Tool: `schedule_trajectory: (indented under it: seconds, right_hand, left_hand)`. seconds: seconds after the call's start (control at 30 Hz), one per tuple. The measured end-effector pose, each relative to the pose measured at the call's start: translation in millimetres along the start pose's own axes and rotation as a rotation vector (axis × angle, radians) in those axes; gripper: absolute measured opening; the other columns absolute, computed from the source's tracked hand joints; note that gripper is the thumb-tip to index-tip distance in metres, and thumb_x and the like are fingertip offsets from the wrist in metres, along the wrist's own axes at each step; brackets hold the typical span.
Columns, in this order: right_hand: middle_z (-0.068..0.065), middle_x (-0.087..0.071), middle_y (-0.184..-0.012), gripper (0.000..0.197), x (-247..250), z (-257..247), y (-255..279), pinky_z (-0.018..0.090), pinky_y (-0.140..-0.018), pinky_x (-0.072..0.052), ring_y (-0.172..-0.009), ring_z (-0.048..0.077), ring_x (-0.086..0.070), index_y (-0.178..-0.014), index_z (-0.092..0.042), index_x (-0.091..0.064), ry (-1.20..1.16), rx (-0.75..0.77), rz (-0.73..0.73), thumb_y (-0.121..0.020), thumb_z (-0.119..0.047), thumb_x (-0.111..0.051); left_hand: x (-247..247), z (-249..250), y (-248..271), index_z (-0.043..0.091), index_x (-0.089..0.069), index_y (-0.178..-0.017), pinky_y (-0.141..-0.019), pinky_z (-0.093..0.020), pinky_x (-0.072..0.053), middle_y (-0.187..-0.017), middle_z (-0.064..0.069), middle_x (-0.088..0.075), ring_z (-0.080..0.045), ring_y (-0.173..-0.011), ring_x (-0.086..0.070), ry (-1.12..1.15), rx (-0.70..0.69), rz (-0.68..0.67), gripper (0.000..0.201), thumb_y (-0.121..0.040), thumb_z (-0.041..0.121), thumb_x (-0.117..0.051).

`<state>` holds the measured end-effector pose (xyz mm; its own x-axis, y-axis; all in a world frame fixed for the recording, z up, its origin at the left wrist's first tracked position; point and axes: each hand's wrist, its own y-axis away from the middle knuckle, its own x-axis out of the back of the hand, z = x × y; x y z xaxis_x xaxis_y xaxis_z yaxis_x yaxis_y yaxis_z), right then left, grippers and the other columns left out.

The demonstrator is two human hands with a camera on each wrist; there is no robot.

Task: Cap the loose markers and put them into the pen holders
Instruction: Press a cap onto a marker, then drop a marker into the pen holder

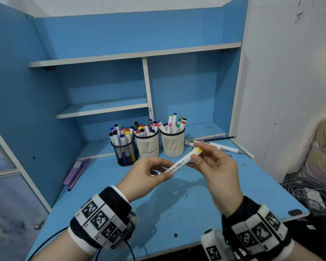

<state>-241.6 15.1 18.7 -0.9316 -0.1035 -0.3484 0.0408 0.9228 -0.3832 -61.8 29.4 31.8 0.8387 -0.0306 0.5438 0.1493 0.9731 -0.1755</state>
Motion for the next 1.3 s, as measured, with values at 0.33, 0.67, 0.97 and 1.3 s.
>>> schedule_trajectory:
  seconds: [0.33,0.67,0.97,1.3]
  right_hand:
    - [0.002,-0.072,-0.084,0.023,0,-12,-17,0.014,-0.069,-0.05,-0.077,0.008,-0.066,-0.09,-0.007,-0.071,0.191,0.065,-0.108,-0.071,0.007,-0.074]
    - [0.001,-0.07,-0.089,0.026,60,21,-108,0.02,-0.074,-0.05,-0.078,0.008,-0.064,-0.101,-0.018,-0.069,0.833,-0.039,-0.278,-0.082,0.0,-0.062]
    - [0.005,-0.062,-0.124,0.032,101,56,-177,0.017,-0.088,-0.039,-0.115,0.017,-0.057,-0.12,-0.009,-0.063,1.537,-0.328,-0.573,-0.089,-0.007,-0.053]
    - [0.013,-0.064,-0.117,0.029,96,77,-192,0.026,-0.083,-0.044,-0.108,0.026,-0.059,-0.112,-0.001,-0.065,1.792,-0.345,-0.733,-0.085,-0.006,-0.055]
  left_hand:
    - [-6,30,-24,0.022,-0.07,-0.092,-0.075,-0.02,-0.054,-0.084,0.007,-0.071,-0.003,-0.076,-0.065,-0.074,-0.26,0.123,0.018,-0.078,0.011,-0.074]
    - [36,38,-77,0.033,-0.057,-0.111,-0.071,-0.029,-0.057,-0.089,0.002,-0.06,-0.013,-0.076,-0.065,-0.054,-0.291,0.437,0.046,-0.078,0.005,-0.071]
    - [56,28,-154,0.021,-0.059,-0.113,-0.066,-0.002,-0.044,-0.084,0.015,-0.051,0.0,-0.071,-0.057,-0.092,-0.349,0.622,0.039,-0.08,0.003,-0.069]
    - [26,-5,-181,0.021,-0.064,-0.119,-0.075,-0.023,-0.053,-0.085,0.003,-0.06,-0.01,-0.078,-0.057,-0.121,-0.219,0.494,0.038,-0.084,0.01,-0.067]
